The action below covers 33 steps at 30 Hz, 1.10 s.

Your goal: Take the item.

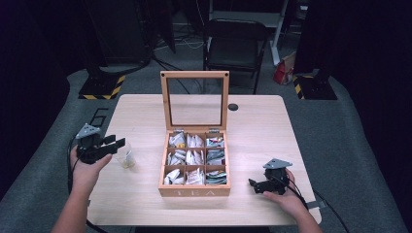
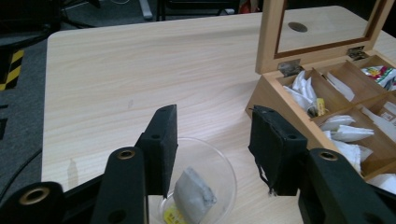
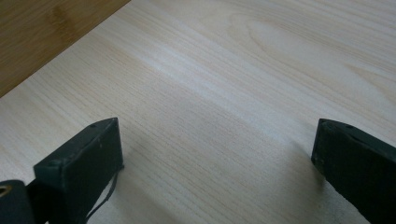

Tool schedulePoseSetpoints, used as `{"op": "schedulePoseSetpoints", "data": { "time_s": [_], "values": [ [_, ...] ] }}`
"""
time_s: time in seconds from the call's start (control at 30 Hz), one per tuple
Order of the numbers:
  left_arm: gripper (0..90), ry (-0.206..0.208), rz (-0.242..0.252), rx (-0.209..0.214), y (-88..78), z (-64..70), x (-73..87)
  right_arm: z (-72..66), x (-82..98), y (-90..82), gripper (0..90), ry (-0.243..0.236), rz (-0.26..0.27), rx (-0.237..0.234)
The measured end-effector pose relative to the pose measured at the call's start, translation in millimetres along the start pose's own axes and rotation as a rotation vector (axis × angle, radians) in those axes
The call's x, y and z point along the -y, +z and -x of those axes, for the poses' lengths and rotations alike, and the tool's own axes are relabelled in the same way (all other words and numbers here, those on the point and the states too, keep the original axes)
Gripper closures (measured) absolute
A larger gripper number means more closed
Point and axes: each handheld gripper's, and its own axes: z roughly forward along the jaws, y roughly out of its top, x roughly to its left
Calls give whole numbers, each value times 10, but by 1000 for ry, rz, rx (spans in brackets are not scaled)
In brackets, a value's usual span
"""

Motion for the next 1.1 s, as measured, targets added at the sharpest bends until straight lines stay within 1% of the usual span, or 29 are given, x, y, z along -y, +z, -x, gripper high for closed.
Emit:
{"op": "schedulePoseSetpoints", "data": {
  "time_s": [0.07, 0.23, 0.4, 0.5, 0.57, 0.6, 0.73, 0.77, 0.93, 1.1],
  "values": [
    [488, 13, 8, 4, -9, 41, -32, 0, 0, 0, 12, 0, 0, 0],
    [455, 18, 18, 14, -22, 135, -95, 1, 0, 0, 11, -1, 0, 1],
    [450, 34, 24, 26, -23, 231, -140, 0, 0, 0, 12, 0, 0, 0],
    [451, 52, 17, 36, -21, 269, -148, 1, 0, 0, 11, -1, 0, 1],
    [452, 56, 21, 44, -8, 299, -142, 1, 0, 0, 12, -1, 0, 1],
    [453, 60, 13, 49, -9, 304, -142, 0, 0, 0, 12, 0, 0, 0],
    [454, 66, 8, 66, 8, 360, -120, 0, 0, 0, 12, 0, 0, 0],
    [454, 75, 4, 69, 12, 374, -113, 1, 0, 0, 12, -1, 0, 0],
    [454, 93, -11, 87, 24, 436, -69, 0, 0, 0, 12, 0, 0, 0],
    [454, 94, -17, 106, 37, 492, 0, 0, 0, 0, 12, 0, 0, 0]
  ]
}}
